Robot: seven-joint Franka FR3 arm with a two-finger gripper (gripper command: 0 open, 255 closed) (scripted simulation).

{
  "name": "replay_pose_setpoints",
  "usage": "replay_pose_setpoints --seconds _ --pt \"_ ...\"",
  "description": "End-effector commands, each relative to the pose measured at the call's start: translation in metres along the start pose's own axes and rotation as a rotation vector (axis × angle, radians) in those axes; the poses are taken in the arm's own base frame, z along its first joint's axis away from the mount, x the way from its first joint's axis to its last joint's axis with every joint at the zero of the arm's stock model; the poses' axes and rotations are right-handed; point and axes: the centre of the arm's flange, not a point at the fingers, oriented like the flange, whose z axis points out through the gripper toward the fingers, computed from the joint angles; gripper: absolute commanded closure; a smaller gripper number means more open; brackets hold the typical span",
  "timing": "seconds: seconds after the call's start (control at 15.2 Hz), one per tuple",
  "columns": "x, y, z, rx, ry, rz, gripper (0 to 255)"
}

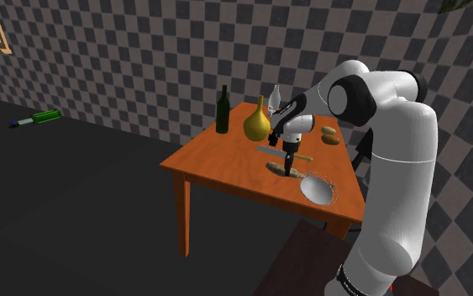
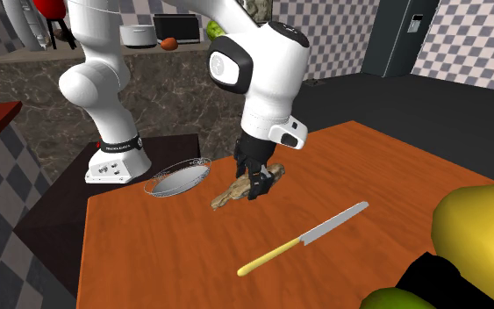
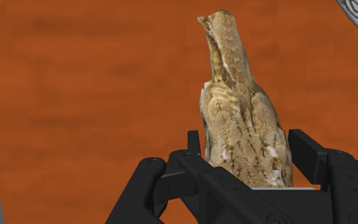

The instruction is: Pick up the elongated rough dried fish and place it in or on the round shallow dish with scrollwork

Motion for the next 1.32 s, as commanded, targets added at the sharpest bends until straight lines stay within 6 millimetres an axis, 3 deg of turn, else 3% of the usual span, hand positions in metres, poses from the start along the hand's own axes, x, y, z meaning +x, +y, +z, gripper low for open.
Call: replay_pose_setpoints --seconds 0.0,1.25 --pt "0.000 0.000 0.000 0.000 0.000 0.000 255" --pt "-0.014 -0.016 -0.098 0.000 0.000 0.000 255"
